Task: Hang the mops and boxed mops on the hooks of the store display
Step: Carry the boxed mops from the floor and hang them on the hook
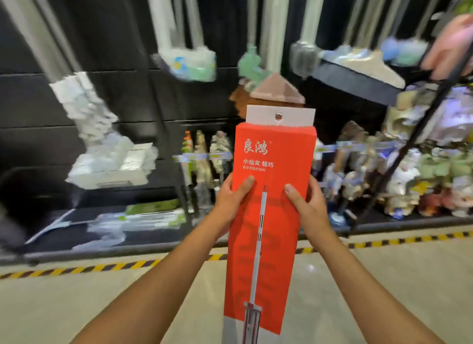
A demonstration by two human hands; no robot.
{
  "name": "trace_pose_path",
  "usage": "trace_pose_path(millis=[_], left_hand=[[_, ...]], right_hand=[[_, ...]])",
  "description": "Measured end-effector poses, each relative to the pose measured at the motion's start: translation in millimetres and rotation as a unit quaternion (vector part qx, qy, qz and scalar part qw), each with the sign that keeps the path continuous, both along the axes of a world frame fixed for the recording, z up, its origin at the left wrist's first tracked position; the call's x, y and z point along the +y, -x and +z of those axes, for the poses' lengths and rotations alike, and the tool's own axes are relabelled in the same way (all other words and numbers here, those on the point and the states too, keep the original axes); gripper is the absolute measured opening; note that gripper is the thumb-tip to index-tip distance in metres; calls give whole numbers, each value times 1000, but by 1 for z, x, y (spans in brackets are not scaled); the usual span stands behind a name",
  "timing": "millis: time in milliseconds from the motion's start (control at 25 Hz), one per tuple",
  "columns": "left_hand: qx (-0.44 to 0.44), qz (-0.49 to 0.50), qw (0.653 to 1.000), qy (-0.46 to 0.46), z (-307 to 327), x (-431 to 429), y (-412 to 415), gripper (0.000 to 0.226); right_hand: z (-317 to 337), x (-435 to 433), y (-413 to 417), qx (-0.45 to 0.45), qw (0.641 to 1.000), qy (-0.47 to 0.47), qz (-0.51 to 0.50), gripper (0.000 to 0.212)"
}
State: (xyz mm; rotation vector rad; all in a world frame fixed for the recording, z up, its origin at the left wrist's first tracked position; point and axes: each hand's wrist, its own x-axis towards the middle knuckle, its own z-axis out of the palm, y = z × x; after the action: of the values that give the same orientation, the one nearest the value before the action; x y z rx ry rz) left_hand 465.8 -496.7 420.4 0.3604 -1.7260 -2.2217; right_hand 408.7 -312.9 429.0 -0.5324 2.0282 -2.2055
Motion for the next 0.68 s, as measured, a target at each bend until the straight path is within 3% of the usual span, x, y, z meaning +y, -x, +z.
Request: trace_pose_path(millis=[160, 320, 400, 560, 680], left_hand=[[14, 114, 993, 10, 3, -113, -130, 74], [22, 212, 975, 55, 9, -205, -239, 81], [25, 255, 964, 67, 10, -242, -285, 82], [23, 356, 932, 65, 11, -309, -359, 62], [6, 427, 902, 66, 10, -365, -408, 66]], right_hand=[[19, -124, -76, 20, 986, -12, 165, 99], [73, -249, -133, 99, 962, 20, 255, 112], [92, -310, -162, 134, 944, 15, 301, 111], [95, -426, -213, 149, 902, 0, 406, 102], [90, -514, -253, 148, 868, 5, 474, 93]])
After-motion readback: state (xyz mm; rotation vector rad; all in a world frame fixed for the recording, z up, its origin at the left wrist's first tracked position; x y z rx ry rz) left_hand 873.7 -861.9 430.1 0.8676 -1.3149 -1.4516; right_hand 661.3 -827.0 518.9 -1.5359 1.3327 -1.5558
